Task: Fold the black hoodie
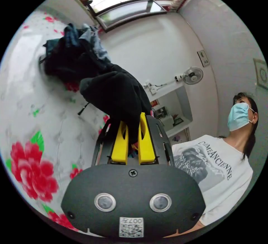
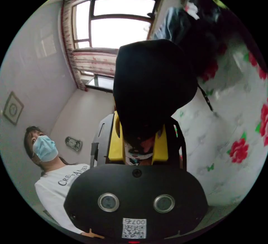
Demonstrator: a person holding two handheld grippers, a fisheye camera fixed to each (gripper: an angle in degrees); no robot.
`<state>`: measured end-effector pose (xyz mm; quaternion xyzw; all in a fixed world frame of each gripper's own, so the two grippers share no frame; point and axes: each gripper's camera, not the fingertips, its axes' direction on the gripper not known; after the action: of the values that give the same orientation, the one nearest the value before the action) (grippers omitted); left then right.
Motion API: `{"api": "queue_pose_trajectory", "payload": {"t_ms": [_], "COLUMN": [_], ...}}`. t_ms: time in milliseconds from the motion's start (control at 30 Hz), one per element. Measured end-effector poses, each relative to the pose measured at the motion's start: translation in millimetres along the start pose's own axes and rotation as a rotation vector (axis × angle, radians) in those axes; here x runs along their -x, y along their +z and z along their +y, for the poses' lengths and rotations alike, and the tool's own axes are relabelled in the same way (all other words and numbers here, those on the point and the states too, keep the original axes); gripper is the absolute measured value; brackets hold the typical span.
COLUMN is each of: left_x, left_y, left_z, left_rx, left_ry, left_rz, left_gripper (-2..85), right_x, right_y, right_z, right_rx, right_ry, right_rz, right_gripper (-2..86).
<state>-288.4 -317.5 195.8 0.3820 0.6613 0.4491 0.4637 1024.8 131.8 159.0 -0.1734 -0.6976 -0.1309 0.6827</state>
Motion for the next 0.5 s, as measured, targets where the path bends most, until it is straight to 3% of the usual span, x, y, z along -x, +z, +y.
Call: {"api": "queue_pose_trajectory", "payload": {"t_ms": [133,300,400,500], "left_x": [-61,-86,-48,17], "left_y": [127,271,324,337], "left_z": [-136,-238,-229,-181], "left_rx": [0.106,0.198,0.278,0.368], "left_ry": [0.212,0.264,0.2,0.067], "left_rz": [0.03,-0.068,-0.13,-0.203], "left_gripper": [4.8,3.9,0.8,-0.6], "right_x": [67,112,67,-36], "right_y": [-111,-228,-283,-318], "right_z": [-44,-85,-115,-130], "right_rx": [-0.227,-0.542,-0.673,-0.758], "right_ry": [-0.173,-0.288,-0.193,0.139], "right_rz": [-0.002,0.114,0.282,0.5], "right_gripper": [11.9,13.1,13.4,12.9]}}
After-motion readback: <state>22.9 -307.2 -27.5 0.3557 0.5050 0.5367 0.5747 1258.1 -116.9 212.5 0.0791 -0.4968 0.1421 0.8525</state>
